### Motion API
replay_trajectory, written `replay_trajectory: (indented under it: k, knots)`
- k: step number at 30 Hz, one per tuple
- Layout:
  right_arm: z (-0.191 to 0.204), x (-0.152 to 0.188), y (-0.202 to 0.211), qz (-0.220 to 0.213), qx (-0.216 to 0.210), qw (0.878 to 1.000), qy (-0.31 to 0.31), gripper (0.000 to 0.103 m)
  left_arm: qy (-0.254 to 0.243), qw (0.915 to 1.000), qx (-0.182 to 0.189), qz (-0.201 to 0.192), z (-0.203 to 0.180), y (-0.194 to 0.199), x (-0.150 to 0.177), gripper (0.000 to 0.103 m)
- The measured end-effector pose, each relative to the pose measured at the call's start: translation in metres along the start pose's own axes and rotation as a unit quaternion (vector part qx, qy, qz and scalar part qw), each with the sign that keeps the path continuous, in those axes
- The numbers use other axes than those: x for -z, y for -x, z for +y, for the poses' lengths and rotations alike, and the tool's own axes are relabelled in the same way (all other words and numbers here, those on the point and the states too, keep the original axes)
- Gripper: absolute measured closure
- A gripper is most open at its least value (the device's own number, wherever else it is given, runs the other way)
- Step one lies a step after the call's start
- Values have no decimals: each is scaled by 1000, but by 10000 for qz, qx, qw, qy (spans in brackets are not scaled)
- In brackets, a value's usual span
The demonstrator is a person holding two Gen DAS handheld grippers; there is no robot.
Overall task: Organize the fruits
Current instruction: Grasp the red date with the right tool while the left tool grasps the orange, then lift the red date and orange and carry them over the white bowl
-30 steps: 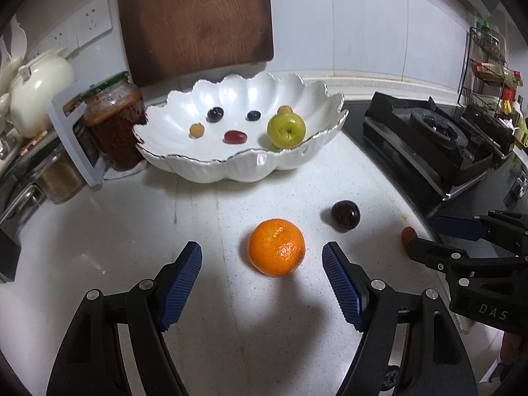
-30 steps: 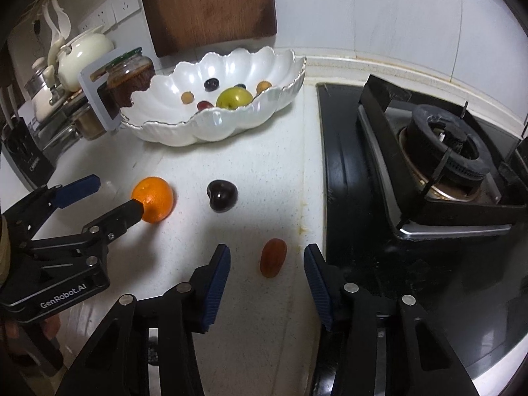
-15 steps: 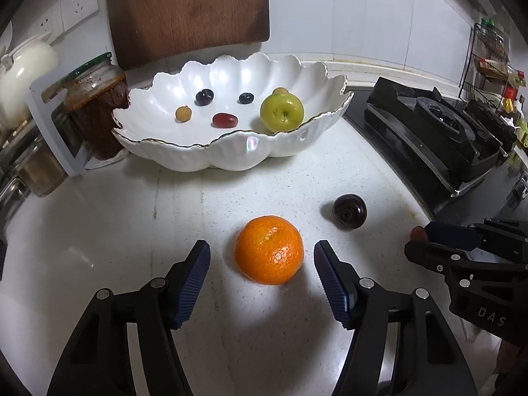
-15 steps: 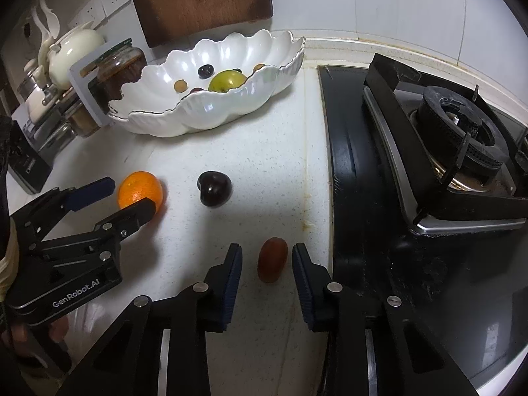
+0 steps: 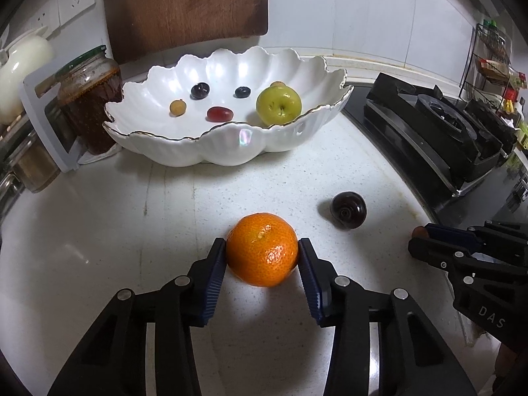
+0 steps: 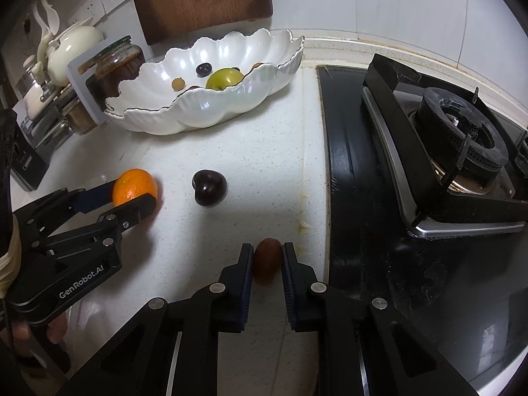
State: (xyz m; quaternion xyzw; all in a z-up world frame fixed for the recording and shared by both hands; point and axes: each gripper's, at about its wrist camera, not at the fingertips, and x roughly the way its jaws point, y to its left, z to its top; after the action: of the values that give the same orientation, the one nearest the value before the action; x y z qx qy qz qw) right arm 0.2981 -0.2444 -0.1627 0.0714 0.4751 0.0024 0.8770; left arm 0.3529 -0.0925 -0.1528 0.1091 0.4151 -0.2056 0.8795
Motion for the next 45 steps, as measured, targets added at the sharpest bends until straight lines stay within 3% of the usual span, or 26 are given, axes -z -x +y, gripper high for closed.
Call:
replay_trajectory:
  k: [18,45]
  knots:
    - [3,-5,36,-428,-166,9989,123,85,209,9989,-166,-390,-3,49,-3,61]
    - [17,-46,102,-1737,-272,9833,466,85,532,9895,-487,-1256,1,115,-31,61]
